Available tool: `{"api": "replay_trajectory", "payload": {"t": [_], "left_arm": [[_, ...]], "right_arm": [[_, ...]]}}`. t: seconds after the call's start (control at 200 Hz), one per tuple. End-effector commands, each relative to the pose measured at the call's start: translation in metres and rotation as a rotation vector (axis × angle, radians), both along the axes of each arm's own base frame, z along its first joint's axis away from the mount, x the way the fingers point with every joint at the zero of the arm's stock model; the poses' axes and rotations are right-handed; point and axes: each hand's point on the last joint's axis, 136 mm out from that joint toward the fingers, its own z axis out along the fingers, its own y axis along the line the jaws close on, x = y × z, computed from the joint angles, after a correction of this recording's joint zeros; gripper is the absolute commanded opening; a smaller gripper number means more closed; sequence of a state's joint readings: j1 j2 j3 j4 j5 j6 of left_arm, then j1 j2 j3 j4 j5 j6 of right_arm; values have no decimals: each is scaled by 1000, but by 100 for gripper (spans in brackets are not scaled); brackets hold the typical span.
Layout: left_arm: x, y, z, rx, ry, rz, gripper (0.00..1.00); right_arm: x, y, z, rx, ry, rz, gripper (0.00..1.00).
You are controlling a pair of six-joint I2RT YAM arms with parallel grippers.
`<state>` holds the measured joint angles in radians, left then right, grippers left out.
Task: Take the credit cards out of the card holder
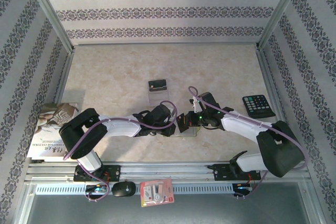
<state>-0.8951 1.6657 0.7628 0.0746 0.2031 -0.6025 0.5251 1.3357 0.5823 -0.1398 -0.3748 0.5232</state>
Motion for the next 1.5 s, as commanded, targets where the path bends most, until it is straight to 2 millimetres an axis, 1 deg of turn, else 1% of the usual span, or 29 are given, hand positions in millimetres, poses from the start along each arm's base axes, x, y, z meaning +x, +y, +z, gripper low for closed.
{"api": "replay_trajectory", "payload": {"t": [0.0,0.095,0.185,0.245,0.33,0.425,0.48,0.585,0.645,0.704,0.734,0.744,0.799,0.864,0.939,0.979,1.009,1.044,1.089,1.099,1.124,1.209,1.259,1.304,1.424,1.494], "left_arm": [[-8,13,-8,36,36,12,19],[-7,12,-3,22,29,14,20],[-4,10,5,2,15,14,21],[-1,8,15,-21,-3,16,22],[4,5,32,-59,-35,18,23],[11,8,58,-106,-80,28,24],[16,15,72,-134,-99,46,24],[26,33,92,-232,-96,84,25],[28,46,99,-250,-102,107,25],[28,61,103,-244,-114,132,25],[28,70,104,-240,-120,153,25],[28,73,105,-241,-121,161,25],[30,91,106,-236,-118,216,26],[32,110,107,-247,-109,279,26],[32,127,109,-269,-111,332,27],[32,133,110,-272,-114,346,28],[31,136,109,-267,-114,352,28],[30,138,109,-264,-108,353,28],[29,138,107,-261,-97,349,27],[29,139,107,-259,-96,349,27],[28,139,106,-255,-92,351,27],[28,141,102,-253,-82,359,27],[28,143,101,-253,-81,368,27],[29,144,101,-256,-79,373,27],[32,142,101,-254,-72,371,27],[35,143,100,-242,-68,369,27]], "right_arm": [[-2,-24,-4,-102,-13,-48,0],[-1,-31,4,-125,-39,-61,0],[2,-35,16,-131,-77,-72,0],[3,-37,26,-137,-105,-77,0],[7,-37,44,-126,-158,-71,0],[12,-29,67,-89,-223,-32,0],[17,-23,79,-64,-250,-11,0],[28,-1,112,-8,-340,84,0],[34,10,127,-13,-412,153,0],[43,15,135,-30,-447,191,0],[46,21,139,-26,-462,223,0],[47,23,143,-19,-471,235,0],[49,34,145,-8,-484,308,0],[56,41,151,-24,-513,368,0],[62,53,156,-42,-533,458,0],[66,60,162,-65,-560,507,0],[70,66,162,-87,-568,540,0],[76,73,167,-102,-585,579,0],[84,80,167,-143,-595,630,0],[86,81,164,-154,-588,639,0],[90,85,166,-184,-605,673,0],[100,96,156,-253,-602,782,0],[107,102,155,-279,-611,832,0],[115,104,153,-314,-623,864,0],[136,114,155,-372,-677,921,0],[147,119,147,-438,-709,958,0]]}}
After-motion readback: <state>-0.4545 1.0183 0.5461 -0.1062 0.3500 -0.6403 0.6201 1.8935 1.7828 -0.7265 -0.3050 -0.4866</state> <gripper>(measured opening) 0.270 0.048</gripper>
